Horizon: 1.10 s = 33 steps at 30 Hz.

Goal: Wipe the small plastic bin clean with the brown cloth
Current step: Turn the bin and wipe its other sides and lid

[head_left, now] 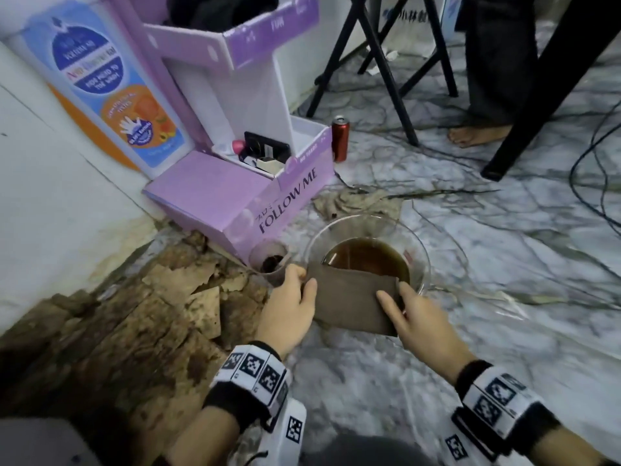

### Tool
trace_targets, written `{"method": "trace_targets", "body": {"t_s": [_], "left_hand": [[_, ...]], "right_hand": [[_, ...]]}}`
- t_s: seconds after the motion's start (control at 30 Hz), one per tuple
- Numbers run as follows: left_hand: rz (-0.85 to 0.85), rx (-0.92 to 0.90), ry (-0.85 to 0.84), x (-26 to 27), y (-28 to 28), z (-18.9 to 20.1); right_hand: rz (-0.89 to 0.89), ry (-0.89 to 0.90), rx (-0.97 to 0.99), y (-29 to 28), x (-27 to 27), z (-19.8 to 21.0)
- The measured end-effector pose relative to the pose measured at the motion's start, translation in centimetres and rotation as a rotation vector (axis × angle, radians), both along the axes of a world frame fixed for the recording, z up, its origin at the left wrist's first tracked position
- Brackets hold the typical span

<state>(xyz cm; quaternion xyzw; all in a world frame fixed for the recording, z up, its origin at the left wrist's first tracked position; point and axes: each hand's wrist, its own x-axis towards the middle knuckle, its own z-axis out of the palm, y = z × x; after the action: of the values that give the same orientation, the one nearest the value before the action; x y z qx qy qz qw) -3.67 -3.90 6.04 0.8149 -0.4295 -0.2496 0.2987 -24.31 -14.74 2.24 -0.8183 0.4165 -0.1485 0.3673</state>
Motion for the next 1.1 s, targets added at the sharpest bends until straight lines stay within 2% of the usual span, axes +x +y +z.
{"method": "trace_targets", "body": {"t_s": [0.1, 0.2, 0.47, 0.6, 0.7, 0.87, 1.1], "left_hand": [[-0.001, 0.036, 0.02, -0.1, -0.9, -3.7], [0.015, 0.067, 0.005, -0.2, -1.7, -6.2], [0.083, 0.05, -0.085, -0.7, -1.7, -10.2], [0.1, 0.001, -0.12, -0.6, -1.4, -11.0], [0.099, -0.037, -0.115, -0.5, -1.3, -11.2], [0.172, -0.063, -0.017, -0.4, -1.1, -11.2], [0.201, -0.095, 0.076, 0.3, 0.0, -11.7]], "right_hand": [[-0.063, 0.062, 0.015, 0.2, -0.4, -3.7], [-0.108, 0.097, -0.002, 0.4, -0.6, -5.6], [-0.185, 0.144, -0.061, 0.9, -0.4, -7.0], [-0.231, 0.133, -0.057, 1.1, -0.1, -7.2], [-0.307, 0.054, -0.004, 1.1, -0.2, -7.4], [-0.358, 0.0, 0.038, 1.5, -0.1, -7.4], [-0.356, 0.05, 0.015, 1.9, -0.3, -7.3]]}}
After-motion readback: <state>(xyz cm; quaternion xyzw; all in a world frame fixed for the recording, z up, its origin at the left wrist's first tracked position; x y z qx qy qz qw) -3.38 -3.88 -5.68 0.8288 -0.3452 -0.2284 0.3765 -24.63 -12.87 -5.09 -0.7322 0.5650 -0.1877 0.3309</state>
